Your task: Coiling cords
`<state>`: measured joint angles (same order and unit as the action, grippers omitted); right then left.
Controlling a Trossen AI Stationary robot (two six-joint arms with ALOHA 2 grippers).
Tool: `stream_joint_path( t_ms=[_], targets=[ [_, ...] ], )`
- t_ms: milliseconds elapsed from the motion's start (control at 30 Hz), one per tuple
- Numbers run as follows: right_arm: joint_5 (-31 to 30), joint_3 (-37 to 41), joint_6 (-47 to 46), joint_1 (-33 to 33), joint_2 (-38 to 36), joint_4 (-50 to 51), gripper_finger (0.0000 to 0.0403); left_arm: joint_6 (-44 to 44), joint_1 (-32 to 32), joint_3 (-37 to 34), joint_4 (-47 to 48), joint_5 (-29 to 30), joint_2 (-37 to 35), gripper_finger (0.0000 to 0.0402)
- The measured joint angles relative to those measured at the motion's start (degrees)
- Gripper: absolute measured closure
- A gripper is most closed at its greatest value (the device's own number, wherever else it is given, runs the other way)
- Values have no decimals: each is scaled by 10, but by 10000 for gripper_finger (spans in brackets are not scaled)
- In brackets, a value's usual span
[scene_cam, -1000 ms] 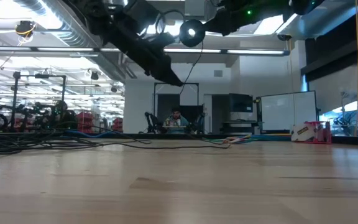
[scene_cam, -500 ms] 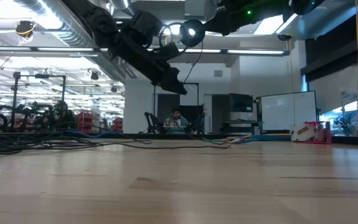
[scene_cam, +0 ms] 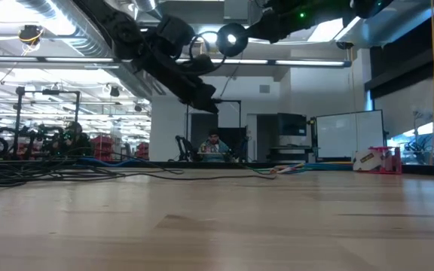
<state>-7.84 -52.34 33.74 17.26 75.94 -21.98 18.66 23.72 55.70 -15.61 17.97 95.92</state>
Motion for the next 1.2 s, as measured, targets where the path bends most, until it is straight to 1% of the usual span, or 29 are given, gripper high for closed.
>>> stream_joint_path(
  t_ms=[100,200,367,600,667,767,867,967,1067,1200],
  targets=[
    [9,0,1,0,0,5,393,2,0,0,19,58,-18,397],
    [9,0,10,0,0,11,393,-17,0,0,45,73,-54,396],
    [10,0,25,0,0,28,393,-37,-1,0,85,73,-127,399],
    [9,0,44,0,1,43,393,-37,-1,0,110,72,-224,398],
    [8,0,46,0,1,42,393,-39,-4,0,110,65,-246,399],
    [-9,0,55,0,6,38,393,-48,-14,0,111,40,-271,397],
    [-34,0,71,0,20,27,393,-56,-30,0,105,3,-281,399],
    [-59,0,84,0,35,6,393,-68,-49,0,97,-21,-277,399],
    [-76,0,88,0,44,-11,393,-69,-71,0,77,-28,-263,398],
    [-76,0,88,0,53,-27,393,-59,-101,0,12,-29,-231,399]
  ],
)
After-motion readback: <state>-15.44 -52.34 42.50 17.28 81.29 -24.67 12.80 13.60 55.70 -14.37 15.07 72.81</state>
